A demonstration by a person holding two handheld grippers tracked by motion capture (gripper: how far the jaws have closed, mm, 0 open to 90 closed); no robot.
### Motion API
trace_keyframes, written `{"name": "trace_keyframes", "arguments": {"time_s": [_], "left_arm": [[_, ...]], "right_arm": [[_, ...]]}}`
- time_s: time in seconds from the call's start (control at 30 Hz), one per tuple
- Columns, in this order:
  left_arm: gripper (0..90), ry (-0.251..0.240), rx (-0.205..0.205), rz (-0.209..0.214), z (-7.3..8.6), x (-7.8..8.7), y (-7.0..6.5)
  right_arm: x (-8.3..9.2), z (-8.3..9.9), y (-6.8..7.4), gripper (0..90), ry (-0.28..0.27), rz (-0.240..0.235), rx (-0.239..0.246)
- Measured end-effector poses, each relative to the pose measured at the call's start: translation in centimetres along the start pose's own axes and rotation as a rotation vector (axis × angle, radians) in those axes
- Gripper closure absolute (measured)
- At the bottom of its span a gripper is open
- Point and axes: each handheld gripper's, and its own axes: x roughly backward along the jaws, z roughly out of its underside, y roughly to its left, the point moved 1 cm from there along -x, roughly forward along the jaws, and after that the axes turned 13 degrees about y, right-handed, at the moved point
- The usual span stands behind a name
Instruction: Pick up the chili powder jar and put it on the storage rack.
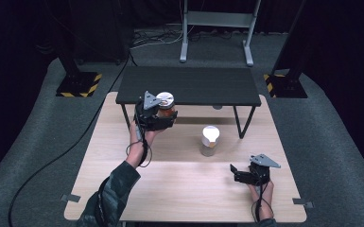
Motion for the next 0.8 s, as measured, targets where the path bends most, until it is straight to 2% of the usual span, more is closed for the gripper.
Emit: {"name": "trace_keyframes", "arguments": {"time_s": [0.47, 0.8], "left_arm": [[31.0, -0.01, 0.015, 0.007, -0.7, 0.5, 0.5], [31.0, -0.014, 0.006, 0.002, -1.5, 0.9, 0.5]], "right_arm": [[0.0, 0.0, 0.0, 0.5, 0.001, 0.0, 0.001], [0.0, -0.1, 0.0, 0.6, 0.003, -0.002, 0.001]]}}
